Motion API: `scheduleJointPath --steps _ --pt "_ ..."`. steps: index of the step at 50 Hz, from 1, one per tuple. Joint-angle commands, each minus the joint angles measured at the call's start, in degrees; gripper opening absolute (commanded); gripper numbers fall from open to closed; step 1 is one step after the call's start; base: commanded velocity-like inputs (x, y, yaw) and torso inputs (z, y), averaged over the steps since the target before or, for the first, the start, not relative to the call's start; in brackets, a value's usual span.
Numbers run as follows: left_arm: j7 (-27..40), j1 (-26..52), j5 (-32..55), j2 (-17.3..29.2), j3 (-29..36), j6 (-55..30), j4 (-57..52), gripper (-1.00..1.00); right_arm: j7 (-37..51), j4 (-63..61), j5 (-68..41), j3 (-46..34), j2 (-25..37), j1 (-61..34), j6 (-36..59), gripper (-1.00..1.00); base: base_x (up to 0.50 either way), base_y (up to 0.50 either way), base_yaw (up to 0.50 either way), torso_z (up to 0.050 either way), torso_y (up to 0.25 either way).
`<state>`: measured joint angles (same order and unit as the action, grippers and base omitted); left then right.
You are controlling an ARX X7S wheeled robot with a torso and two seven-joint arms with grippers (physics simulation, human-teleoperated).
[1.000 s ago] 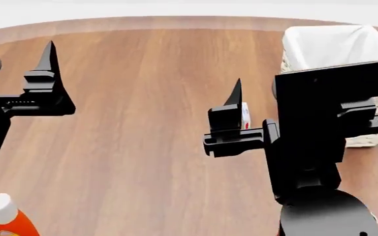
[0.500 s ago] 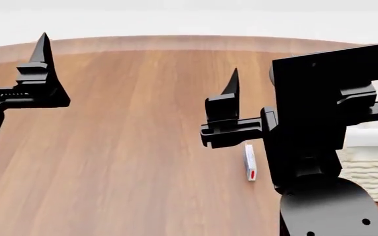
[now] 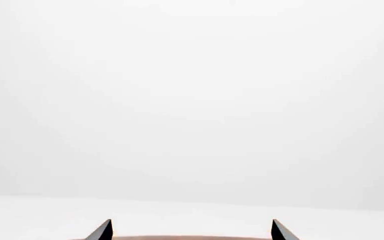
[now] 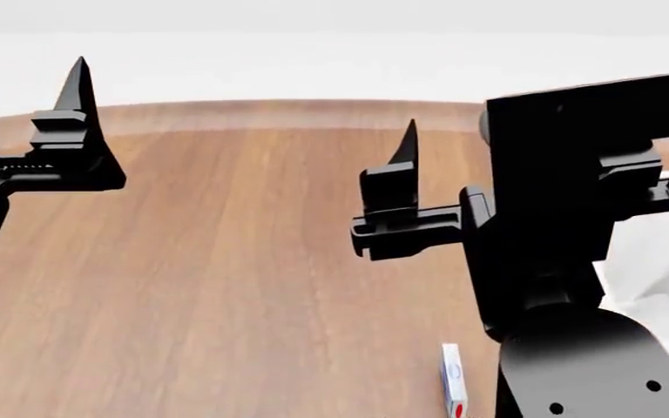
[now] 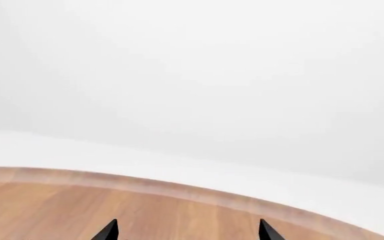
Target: Pick up the alphabet soup and the cream cheese box, and put them in the basket.
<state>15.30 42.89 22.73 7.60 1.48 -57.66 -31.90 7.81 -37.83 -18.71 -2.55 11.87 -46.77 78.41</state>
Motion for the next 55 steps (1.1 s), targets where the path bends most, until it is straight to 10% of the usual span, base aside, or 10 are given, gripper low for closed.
scheduleJointPath --steps 1,19,27,31,55 --pt "0.10 -0.21 0.46 0.52 0.41 0.80 0.26 1.00 0.00 1.30 -1.09 1.77 -0.92 -0.64 1.80 1.00 0.00 0.00 0.00 0.000 0.000" --pt "0.53 -0.14 1.23 1.24 0.50 1.28 0.73 1.00 1.47 3.25 -3.57 8.88 -4.01 -3.04 11.24 1.00 0.11 0.00 0.00 0.000 0.000" --pt "0.35 -0.23 1.21 1.72 0.29 2.59 2.22 1.00 64.86 16.17 -72.32 11.87 9.52 -2.73 9.55 1.00 0.00 0.00 0.00 0.000 0.000" --pt "0.46 -0.18 1.55 1.81 0.16 2.46 2.07 1.00 75.22 16.09 -90.67 7.98 12.98 -2.05 5.05 1.00 0.00 0.00 0.00 0.000 0.000" --pt "0.86 0.10 1.93 2.48 0.26 4.07 4.18 1.00 78.35 10.41 -109.52 -0.39 26.88 12.95 -16.74 1.00 0.00 0.00 0.00 0.000 0.000"
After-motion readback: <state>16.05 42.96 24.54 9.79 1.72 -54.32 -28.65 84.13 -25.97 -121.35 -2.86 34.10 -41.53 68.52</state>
